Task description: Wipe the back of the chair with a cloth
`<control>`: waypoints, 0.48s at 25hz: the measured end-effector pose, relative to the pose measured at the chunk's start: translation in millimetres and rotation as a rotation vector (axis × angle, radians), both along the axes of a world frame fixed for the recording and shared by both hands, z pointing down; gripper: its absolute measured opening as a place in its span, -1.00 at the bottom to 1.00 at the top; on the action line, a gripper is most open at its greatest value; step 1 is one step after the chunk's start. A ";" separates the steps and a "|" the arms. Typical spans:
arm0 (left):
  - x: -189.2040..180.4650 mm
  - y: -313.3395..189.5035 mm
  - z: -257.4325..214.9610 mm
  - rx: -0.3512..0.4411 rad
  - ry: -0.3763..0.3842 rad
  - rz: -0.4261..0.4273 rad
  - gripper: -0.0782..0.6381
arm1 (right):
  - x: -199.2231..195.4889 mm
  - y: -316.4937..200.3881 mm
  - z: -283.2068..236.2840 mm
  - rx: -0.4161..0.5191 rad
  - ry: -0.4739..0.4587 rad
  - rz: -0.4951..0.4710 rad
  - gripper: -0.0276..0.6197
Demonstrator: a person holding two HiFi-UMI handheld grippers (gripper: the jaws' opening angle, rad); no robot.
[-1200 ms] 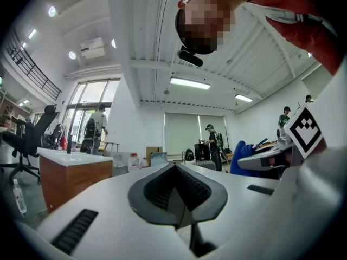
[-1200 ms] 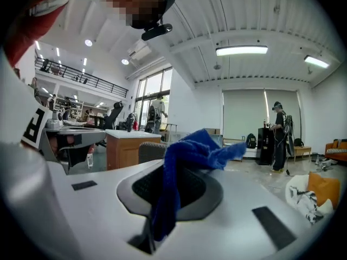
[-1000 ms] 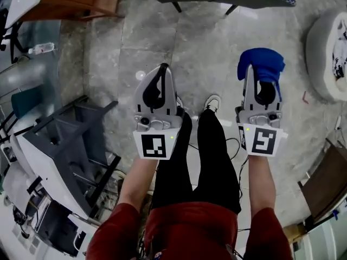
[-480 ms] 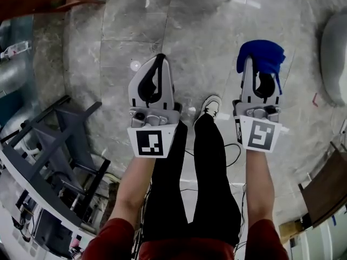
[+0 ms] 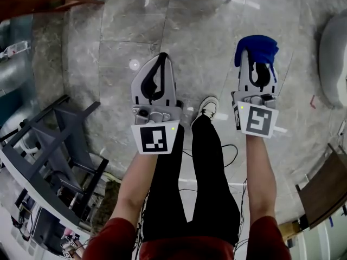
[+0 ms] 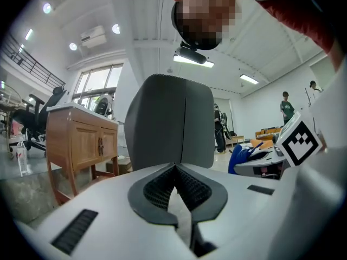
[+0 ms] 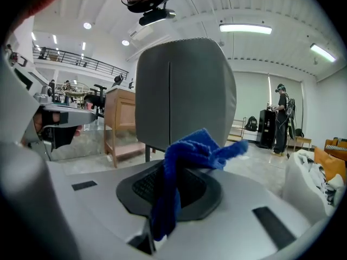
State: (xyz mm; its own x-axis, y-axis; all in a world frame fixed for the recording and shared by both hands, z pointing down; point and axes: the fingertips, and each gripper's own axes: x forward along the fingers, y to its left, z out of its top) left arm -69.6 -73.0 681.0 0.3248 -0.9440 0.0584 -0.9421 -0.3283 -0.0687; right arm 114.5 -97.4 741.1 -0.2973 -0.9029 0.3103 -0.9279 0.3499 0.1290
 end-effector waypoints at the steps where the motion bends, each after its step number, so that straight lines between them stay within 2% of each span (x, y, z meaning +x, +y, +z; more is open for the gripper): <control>1: 0.4 -2.3 0.2 -0.004 -0.012 -0.002 -0.74 | 2.8 -5.2 1.5 0.003 0.001 0.006 -0.74; 6: 3.3 -11.0 4.1 -0.042 -0.024 -0.015 -0.74 | 9.8 -34.2 10.3 -0.021 0.129 -0.013 -0.74; 10: 8.5 -13.2 2.6 -0.062 -0.028 -0.013 -0.75 | 15.2 -71.6 11.5 -0.005 0.084 0.007 -0.74; 12: 11.7 -14.2 -0.4 -0.062 -0.030 -0.014 -0.74 | 22.2 -88.8 15.9 -0.018 0.095 0.014 -0.74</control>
